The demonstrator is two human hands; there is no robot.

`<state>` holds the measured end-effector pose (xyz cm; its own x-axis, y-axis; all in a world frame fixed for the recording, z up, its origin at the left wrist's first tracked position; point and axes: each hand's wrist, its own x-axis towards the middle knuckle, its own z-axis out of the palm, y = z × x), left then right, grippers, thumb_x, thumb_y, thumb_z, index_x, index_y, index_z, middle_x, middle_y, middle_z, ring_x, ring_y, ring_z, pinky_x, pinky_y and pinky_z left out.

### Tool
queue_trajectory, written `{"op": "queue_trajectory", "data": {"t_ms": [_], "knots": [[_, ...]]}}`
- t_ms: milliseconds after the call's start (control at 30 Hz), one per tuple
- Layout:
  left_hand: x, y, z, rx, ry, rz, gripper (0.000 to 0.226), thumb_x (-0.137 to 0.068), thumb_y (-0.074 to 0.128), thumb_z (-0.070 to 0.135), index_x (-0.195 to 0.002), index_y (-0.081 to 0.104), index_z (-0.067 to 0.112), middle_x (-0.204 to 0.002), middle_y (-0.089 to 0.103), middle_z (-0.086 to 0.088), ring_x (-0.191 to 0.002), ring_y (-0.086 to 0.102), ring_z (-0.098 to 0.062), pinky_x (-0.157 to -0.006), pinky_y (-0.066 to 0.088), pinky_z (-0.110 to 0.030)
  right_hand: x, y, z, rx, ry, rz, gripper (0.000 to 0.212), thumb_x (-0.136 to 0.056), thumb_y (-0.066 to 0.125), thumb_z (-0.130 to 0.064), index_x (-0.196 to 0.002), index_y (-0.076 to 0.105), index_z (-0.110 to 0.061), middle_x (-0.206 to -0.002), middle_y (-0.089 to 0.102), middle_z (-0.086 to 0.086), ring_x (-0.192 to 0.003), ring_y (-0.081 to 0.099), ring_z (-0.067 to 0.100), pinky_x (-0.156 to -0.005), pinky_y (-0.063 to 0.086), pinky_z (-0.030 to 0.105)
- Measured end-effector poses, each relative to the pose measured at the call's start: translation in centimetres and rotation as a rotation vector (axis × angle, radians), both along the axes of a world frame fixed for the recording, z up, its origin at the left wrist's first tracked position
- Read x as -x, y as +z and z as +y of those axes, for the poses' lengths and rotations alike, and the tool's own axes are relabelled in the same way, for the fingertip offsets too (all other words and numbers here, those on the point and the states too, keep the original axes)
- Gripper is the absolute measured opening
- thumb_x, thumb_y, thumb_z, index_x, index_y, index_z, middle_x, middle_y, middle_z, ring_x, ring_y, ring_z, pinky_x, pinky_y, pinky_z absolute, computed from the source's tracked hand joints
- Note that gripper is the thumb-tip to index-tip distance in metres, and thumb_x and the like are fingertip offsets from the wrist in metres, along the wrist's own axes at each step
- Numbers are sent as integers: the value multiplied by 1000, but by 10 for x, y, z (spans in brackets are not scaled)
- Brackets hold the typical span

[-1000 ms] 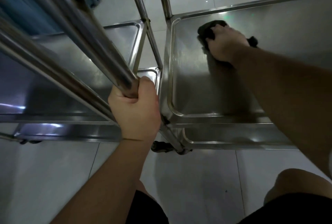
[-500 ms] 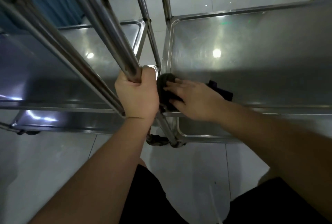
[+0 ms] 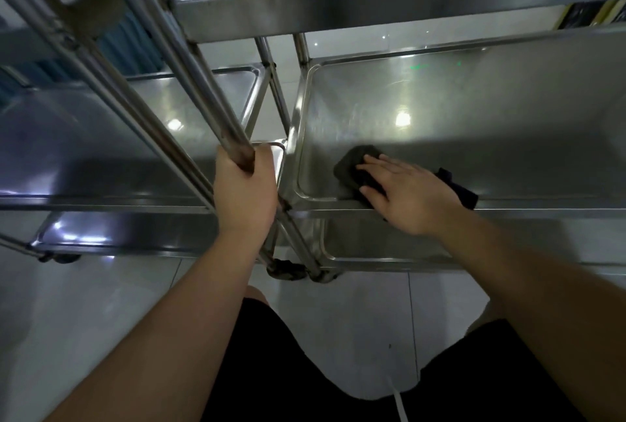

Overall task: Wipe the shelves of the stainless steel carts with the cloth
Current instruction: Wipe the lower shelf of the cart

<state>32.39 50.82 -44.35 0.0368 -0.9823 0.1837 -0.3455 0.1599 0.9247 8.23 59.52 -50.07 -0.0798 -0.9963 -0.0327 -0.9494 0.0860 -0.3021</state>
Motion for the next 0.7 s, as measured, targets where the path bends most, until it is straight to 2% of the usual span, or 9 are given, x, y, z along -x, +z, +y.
{"op": "queue_trajectory", "data": {"t_ms": [67,133,167,233,300,367,467,600,700], "knots": [[-5,-17,18,-84,79,-75,32,-93,71,39,-115,59,20,-103,67,-1,-87,69,-9,-77,60,-36,13,-1,10,2,-35,1,60,-107,28,-60,-162,30,-35,-172,21,-11,-158,17,11,-126,18,36],[-7,-41,46,-211,175,-85,45,-87,74,32,-122,59,10,-118,64,-14,-104,68,-31,-92,58,-48,27,-2,22,6,-69,2,60,-107,27,-60,-161,31,-35,-172,21,-12,-158,17,11,-125,17,35],[-4,-51,63,-253,172,-87,37,-87,74,27,-118,59,12,-116,63,-15,-103,66,-34,-93,56,-48,34,-2,29,6,-81,4,60,-107,27,-61,-161,31,-35,-172,21,-12,-158,17,10,-125,17,34],[13,-63,93,-273,36,-158,24,-90,72,18,-101,54,29,-101,64,-5,-91,65,-23,-89,54,-44,51,-2,41,6,-100,10,60,-107,27,-61,-162,31,-35,-172,21,-12,-158,17,11,-125,17,35],[40,-66,106,-189,-180,-254,21,-90,70,20,-96,54,32,-90,64,3,-81,63,-12,-79,53,-40,72,-1,54,2,-131,14,60,-107,28,-60,-162,31,-35,-172,21,-12,-158,18,11,-125,18,36],[74,-58,103,-73,-348,-290,20,-86,66,27,-102,56,34,-90,62,5,-76,60,-10,-72,50,-34,96,0,70,-4,-184,17,60,-107,29,-59,-162,30,-35,-172,20,-13,-159,17,11,-126,18,38],[126,-46,92,104,-482,-344,26,-85,65,27,-107,53,36,-95,54,15,-81,57,-7,-73,49,-25,136,0,101,-5,-258,41,60,-107,29,-60,-162,31,-36,-171,21,-15,-158,18,10,-126,19,38],[173,-44,81,201,-499,-474,25,-90,66,24,-114,61,23,-101,54,8,-91,56,-16,-83,52,-36,198,1,145,-21,-411,60,61,-105,27,-61,-161,30,-35,-171,23,-12,-158,22,15,-125,21,42],[198,-43,78,197,-514,-614,30,-94,63,28,-122,63,19,-116,60,-2,-106,59,-27,-92,52,-42,235,3,167,-18,-568,18,65,-104,26,-59,-161,32,-29,-172,24,-6,-158,23,20,-127,23,47]]}}
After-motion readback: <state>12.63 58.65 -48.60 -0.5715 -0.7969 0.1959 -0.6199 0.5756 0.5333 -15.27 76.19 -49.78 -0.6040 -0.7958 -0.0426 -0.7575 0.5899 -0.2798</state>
